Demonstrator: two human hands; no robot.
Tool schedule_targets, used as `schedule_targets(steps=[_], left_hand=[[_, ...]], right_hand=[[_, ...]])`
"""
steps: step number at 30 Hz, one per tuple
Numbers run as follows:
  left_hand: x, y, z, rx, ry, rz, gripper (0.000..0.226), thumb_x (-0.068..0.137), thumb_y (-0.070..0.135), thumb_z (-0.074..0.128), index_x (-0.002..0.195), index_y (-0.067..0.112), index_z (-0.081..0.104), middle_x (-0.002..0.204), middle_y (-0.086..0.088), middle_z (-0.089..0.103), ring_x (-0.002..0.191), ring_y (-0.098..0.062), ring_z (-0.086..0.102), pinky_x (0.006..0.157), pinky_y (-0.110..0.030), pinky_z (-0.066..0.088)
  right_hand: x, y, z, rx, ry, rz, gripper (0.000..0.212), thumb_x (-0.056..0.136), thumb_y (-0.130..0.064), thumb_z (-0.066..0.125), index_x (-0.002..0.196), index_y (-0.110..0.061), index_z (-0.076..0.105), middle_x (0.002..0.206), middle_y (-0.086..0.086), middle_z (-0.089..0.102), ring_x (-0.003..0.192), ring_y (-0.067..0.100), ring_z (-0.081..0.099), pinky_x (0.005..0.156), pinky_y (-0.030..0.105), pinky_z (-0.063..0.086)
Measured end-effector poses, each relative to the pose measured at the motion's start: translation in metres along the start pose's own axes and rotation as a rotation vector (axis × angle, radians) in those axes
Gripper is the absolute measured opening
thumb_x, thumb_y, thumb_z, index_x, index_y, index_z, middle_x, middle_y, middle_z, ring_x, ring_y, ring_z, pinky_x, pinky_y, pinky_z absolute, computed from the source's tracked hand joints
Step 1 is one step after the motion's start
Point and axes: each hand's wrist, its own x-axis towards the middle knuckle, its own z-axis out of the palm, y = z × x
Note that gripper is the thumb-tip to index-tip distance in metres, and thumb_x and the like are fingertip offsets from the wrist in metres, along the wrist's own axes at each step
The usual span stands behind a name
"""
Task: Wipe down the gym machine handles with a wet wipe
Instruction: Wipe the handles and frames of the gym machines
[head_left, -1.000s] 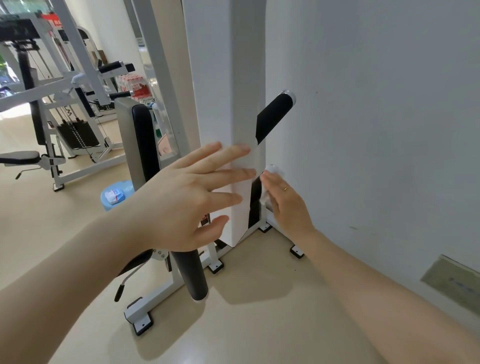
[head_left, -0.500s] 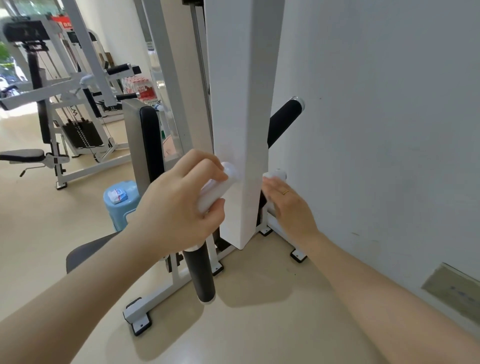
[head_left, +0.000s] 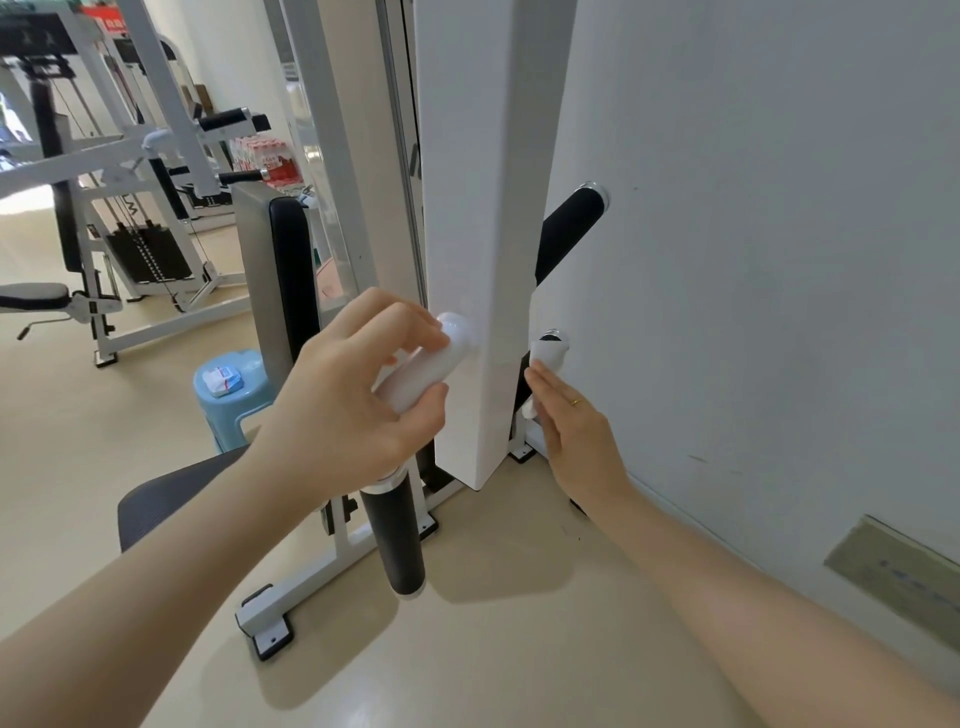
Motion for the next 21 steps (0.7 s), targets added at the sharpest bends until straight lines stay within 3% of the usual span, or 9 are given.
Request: schedule_targets(steps=[2, 5, 7, 9, 12, 14, 17, 19, 21], left_hand=[[0.0, -0.001, -0.001, 0.011, 0.001, -0.008, 0.031, 0.074, 0.03, 0.056, 0.094, 0.007, 0.062, 0.099, -0.006, 0.058, 0.086, -0.014, 0.052, 0.074, -0.019, 0.045], [0.0, -0.001, -0.003, 0.005, -0.011, -0.024, 0.03, 0.074, 0.031, 0.056, 0.094, 0.009, 0.062, 0.099, -0.006, 0.058, 0.085, -0.013, 0.053, 0.074, -0.017, 0.046], [0.001, 0.001, -0.003, 0.006, -0.015, -0.044, 0.028, 0.074, 0.03, 0.057, 0.093, 0.011, 0.061, 0.099, -0.005, 0.057, 0.08, -0.01, 0.052, 0.074, -0.009, 0.044], [0.001, 0.002, -0.003, 0.007, -0.009, -0.076, 0.023, 0.073, 0.025, 0.061, 0.093, 0.014, 0.06, 0.1, -0.005, 0.056, 0.074, -0.01, 0.052, 0.075, -0.004, 0.042], [-0.001, -0.001, -0.004, 0.006, 0.017, -0.099, 0.024, 0.072, 0.02, 0.061, 0.094, 0.012, 0.061, 0.1, -0.006, 0.056, 0.079, -0.01, 0.055, 0.075, -0.004, 0.041], [-0.001, -0.005, -0.004, -0.005, 0.018, -0.098, 0.026, 0.073, 0.025, 0.06, 0.095, 0.011, 0.061, 0.101, -0.006, 0.056, 0.079, -0.012, 0.055, 0.075, -0.006, 0.042], [0.0, -0.009, -0.006, -0.014, -0.003, -0.083, 0.03, 0.072, 0.034, 0.054, 0.095, 0.015, 0.06, 0.101, -0.003, 0.055, 0.079, -0.012, 0.056, 0.075, -0.006, 0.044], [0.001, -0.011, -0.006, -0.019, -0.004, -0.078, 0.026, 0.072, 0.033, 0.056, 0.095, 0.02, 0.058, 0.101, -0.001, 0.054, 0.079, -0.011, 0.057, 0.073, -0.004, 0.044], [0.0, -0.012, -0.006, -0.045, 0.002, -0.076, 0.025, 0.072, 0.032, 0.057, 0.095, 0.024, 0.055, 0.101, -0.001, 0.053, 0.081, -0.011, 0.057, 0.073, -0.005, 0.044]], right_hand=[[0.009, -0.01, -0.001, 0.254, 0.05, 0.283, 0.032, 0.094, -0.006, 0.05, 0.125, -0.009, 0.057, 0.127, -0.008, 0.054, 0.113, 0.006, 0.05, 0.094, 0.004, 0.034], [0.03, -0.02, 0.006, 0.593, 0.239, 0.742, 0.023, 0.093, -0.012, 0.055, 0.114, -0.018, 0.063, 0.116, -0.007, 0.059, 0.112, 0.014, 0.056, 0.091, 0.019, 0.042], [0.04, -0.022, 0.007, 0.775, 0.313, 0.922, 0.024, 0.092, -0.012, 0.055, 0.115, -0.016, 0.058, 0.117, -0.003, 0.058, 0.108, 0.016, 0.057, 0.087, 0.024, 0.044], [0.04, -0.026, 0.006, 1.092, 0.306, 1.073, 0.032, 0.093, -0.012, 0.054, 0.125, -0.012, 0.049, 0.106, 0.0, 0.059, 0.089, 0.008, 0.06, 0.074, 0.018, 0.046], [0.023, -0.038, 0.014, 1.395, 0.106, 1.121, 0.025, 0.094, -0.01, 0.051, 0.118, -0.005, 0.054, 0.089, 0.002, 0.058, 0.062, 0.002, 0.061, 0.056, 0.011, 0.05], [0.017, -0.041, 0.019, 1.537, 0.073, 1.149, 0.025, 0.093, -0.008, 0.053, 0.116, -0.003, 0.057, 0.092, 0.007, 0.065, 0.065, 0.006, 0.068, 0.059, 0.015, 0.052], [0.033, -0.028, 0.014, 1.705, 0.185, 1.186, 0.026, 0.093, 0.0, 0.047, 0.117, -0.001, 0.056, 0.089, 0.011, 0.071, 0.078, 0.015, 0.07, 0.057, 0.021, 0.056], [0.038, -0.03, 0.011, 1.656, 0.119, 1.17, 0.031, 0.095, 0.003, 0.037, 0.12, -0.002, 0.055, 0.097, 0.01, 0.068, 0.086, 0.015, 0.066, 0.057, 0.021, 0.056], [0.029, -0.039, 0.015, 1.63, -0.024, 1.17, 0.034, 0.094, 0.006, 0.035, 0.121, -0.002, 0.053, 0.092, 0.009, 0.072, 0.081, 0.015, 0.07, 0.058, 0.021, 0.056]])
